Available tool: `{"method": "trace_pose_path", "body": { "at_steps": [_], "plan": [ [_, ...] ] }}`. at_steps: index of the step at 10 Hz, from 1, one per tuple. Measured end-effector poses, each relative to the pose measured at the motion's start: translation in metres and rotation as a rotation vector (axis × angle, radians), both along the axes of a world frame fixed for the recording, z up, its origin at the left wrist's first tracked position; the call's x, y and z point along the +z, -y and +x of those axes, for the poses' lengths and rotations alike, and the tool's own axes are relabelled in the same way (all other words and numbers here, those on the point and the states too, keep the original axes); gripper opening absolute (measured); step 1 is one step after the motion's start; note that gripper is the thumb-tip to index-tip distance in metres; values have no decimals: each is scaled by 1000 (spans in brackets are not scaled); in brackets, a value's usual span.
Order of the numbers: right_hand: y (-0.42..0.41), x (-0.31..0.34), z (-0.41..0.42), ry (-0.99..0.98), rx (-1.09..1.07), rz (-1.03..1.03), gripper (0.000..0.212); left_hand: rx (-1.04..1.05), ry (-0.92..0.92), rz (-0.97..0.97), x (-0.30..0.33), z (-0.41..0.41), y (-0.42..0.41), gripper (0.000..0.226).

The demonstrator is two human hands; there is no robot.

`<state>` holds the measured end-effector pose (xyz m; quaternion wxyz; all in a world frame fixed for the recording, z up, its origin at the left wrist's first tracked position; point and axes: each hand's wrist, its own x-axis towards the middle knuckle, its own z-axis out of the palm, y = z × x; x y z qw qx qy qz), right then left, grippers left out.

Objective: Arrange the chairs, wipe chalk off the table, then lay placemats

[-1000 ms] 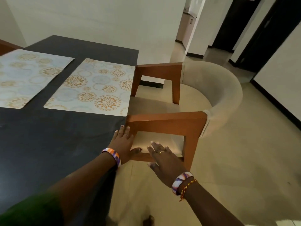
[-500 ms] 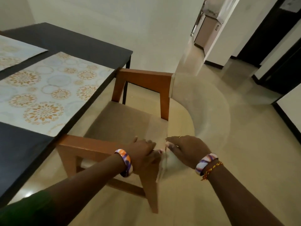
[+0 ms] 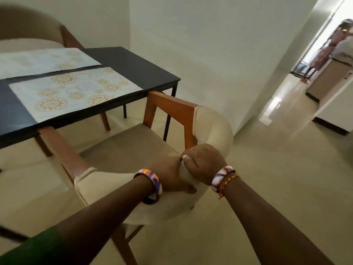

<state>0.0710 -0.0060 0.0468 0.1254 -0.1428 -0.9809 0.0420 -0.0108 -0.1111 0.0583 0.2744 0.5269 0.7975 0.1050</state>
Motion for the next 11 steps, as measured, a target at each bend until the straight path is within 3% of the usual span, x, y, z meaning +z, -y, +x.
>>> {"method": "trace_pose_path", "body": {
  "at_steps": [1,3,6,7,9,10,11],
  "plan": [
    [-14,3,-3,79,65,-30,73,118,59,-41,1,3,-1,71],
    [-32,5,-8,194,136,-75,74,180,52,-65,3,9,-6,66],
    [-45,22,1,310,375,-61,45,277,5,-147,14,21,-17,60],
    [-45,21,1,301,431,-25,45,321,-3,-135,12,21,-15,63],
    [-52,8,3,186,498,-159,49,354,-83,-86,13,34,-11,65],
    [-64,21,4,162,555,-302,29,342,-129,80,30,43,-17,37],
    [-72,38,2,-46,527,-383,21,403,-171,271,50,46,-26,23]
  ]
}}
